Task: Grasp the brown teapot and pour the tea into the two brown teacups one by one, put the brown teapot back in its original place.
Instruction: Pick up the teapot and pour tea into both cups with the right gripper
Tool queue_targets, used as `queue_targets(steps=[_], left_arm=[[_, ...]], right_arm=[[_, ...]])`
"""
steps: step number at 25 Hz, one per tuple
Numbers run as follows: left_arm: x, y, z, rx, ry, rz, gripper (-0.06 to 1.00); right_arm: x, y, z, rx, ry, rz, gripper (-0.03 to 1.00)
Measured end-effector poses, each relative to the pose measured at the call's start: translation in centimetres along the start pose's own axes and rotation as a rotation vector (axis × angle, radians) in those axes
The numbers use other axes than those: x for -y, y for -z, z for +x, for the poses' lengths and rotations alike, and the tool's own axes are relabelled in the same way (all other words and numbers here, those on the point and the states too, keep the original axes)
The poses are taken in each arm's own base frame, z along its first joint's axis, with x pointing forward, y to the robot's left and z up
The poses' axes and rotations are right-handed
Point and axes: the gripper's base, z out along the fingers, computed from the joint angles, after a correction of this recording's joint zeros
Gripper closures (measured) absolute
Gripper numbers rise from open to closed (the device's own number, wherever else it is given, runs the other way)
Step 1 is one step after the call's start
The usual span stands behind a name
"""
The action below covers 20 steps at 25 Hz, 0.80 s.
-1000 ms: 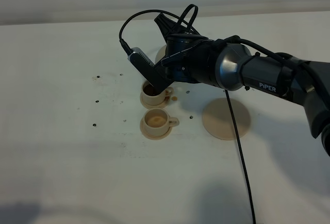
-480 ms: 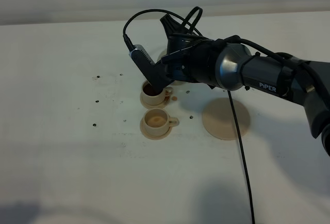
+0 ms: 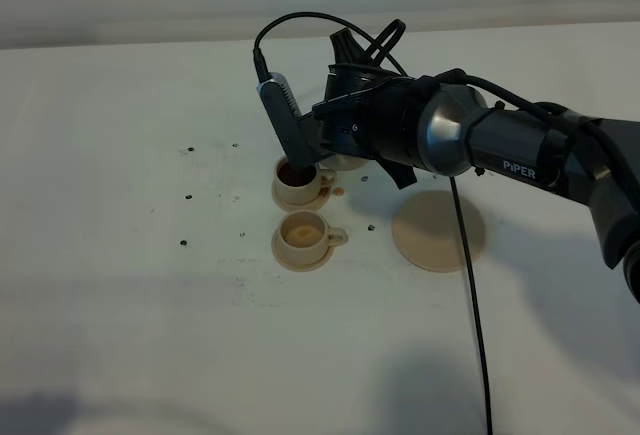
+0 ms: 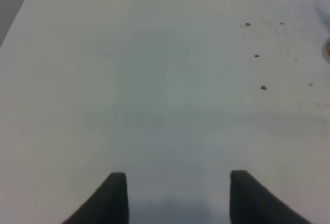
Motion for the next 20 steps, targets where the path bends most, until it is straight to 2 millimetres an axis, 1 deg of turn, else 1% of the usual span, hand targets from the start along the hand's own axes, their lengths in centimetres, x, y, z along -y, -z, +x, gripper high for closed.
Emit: queue_targets(steps=[4,11,17,20], left_arm=[[0.0,0.0,0.0,0.000,0.000,0.000,0.49],[0.0,0.0,0.0,0.000,0.000,0.000,0.49],[0.0,0.0,0.0,0.000,0.000,0.000,0.49],[0.0,0.0,0.0,0.000,0.000,0.000,0.49]], right_arm=[[-0.2,0.2,0.2,-0.015,-0.060,-0.028,0.85],[0.1,1.8,0.8,0.022,-0.229,-0.074,0.85],[-0.6,3.2,1.4,0.018,-0.397,-0.208,0.85],[-0.7,3.9,2.2,0.030,-0.518,-0.293,0.85]])
